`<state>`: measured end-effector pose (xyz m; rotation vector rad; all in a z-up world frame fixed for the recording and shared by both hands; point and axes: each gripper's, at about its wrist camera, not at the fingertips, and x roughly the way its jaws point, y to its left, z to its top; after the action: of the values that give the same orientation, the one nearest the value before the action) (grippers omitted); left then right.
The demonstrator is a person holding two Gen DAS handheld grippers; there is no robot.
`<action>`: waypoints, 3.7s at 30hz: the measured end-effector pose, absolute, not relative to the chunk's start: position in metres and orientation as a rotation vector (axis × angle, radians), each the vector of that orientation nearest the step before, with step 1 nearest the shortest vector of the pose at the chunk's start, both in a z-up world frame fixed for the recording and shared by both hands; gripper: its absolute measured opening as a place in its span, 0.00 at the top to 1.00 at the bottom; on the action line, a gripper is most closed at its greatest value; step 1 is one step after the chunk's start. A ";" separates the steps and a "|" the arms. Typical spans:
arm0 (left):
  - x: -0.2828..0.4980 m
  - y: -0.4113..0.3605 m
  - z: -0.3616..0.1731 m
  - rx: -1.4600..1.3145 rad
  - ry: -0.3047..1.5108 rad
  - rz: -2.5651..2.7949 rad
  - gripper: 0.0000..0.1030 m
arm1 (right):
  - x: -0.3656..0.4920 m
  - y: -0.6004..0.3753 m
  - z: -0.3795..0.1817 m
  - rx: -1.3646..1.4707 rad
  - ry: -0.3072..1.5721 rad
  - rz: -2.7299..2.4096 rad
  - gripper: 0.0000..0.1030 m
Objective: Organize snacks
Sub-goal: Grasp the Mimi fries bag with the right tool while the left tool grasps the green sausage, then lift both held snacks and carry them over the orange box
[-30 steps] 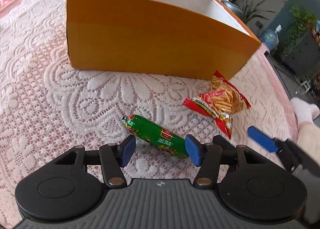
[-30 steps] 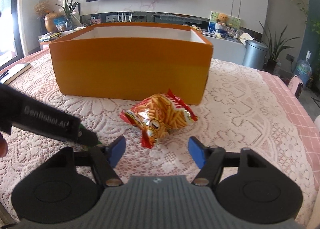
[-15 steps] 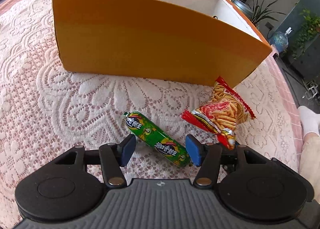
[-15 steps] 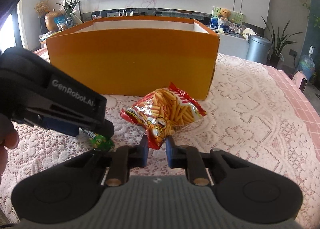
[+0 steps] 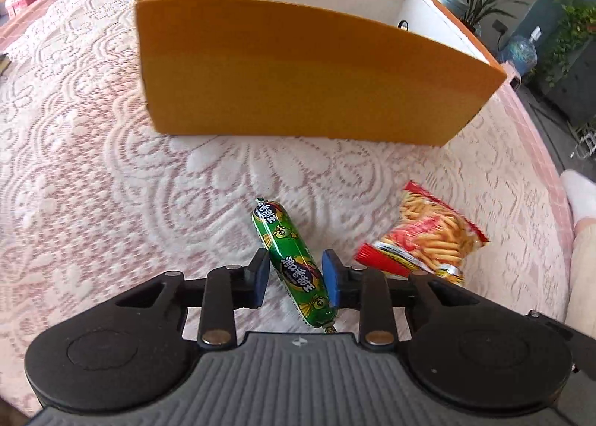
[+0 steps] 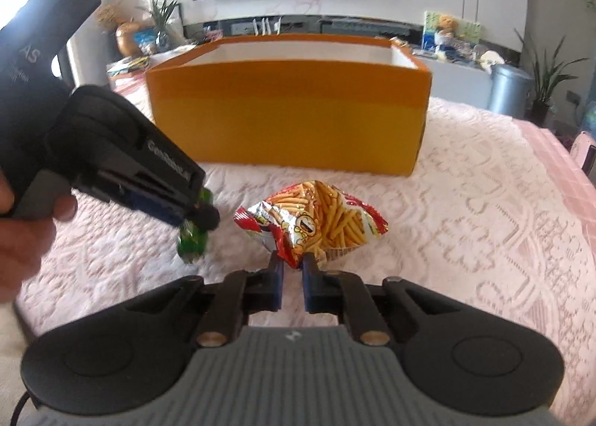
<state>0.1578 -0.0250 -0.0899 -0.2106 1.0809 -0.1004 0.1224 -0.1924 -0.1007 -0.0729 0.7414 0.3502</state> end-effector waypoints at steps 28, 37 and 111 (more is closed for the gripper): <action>0.129 -0.003 -0.098 -0.119 1.069 -0.094 0.61 | 0.148 -0.250 -0.100 0.335 0.746 0.112 0.50; 0.131 0.000 -0.098 -0.130 1.059 -0.101 0.61 | 0.162 -0.256 -0.123 0.423 0.792 0.121 0.43; 0.299 -0.026 0.008 0.047 0.826 -0.251 0.76 | 0.361 -0.172 -0.007 -0.105 0.773 0.423 0.66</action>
<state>0.2989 -0.0256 0.0076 0.0472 0.8265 -0.2508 0.3608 -0.1717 -0.0067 -0.1047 0.7728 0.4226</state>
